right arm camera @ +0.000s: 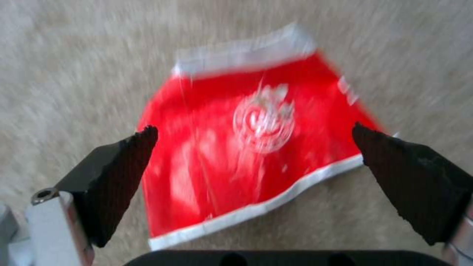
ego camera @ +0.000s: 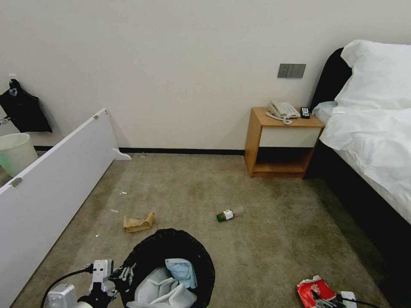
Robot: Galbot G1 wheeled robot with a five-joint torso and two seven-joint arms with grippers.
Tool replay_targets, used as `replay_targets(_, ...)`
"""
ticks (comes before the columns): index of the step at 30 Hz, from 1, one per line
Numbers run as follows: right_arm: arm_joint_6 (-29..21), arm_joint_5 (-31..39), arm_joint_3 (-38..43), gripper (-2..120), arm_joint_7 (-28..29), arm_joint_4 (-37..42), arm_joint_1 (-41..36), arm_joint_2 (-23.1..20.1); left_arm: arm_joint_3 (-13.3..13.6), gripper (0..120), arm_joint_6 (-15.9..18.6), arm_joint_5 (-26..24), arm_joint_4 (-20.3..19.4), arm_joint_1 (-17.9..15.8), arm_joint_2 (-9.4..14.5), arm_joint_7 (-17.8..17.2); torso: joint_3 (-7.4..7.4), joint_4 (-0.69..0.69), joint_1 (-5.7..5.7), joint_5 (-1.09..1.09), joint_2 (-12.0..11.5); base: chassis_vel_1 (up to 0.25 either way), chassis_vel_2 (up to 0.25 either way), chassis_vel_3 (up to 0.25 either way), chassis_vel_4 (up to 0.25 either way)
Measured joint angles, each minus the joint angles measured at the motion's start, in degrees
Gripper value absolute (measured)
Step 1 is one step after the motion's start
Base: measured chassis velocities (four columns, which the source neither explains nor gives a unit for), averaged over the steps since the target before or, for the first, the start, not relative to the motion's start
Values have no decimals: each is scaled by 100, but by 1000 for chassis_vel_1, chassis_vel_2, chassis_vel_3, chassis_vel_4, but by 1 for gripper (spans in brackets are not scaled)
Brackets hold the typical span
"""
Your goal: Pick up the trash bin, then pick up the garbage from the floor and place it into the trash bin.
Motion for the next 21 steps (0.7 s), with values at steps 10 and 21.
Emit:
replay_targets(10,114,-488,-293,100,60,-835,582,119,-52,5,68,-50,13,-110,-39,-48,0,0,0,-2,0,0,0,0,0)
replay_targets(21,130,-614,-658,100,239,-766,790,186,-85,5,68,-28,-28,-79,-93,-53,0,3,0,-2,0,0,0,0,0)
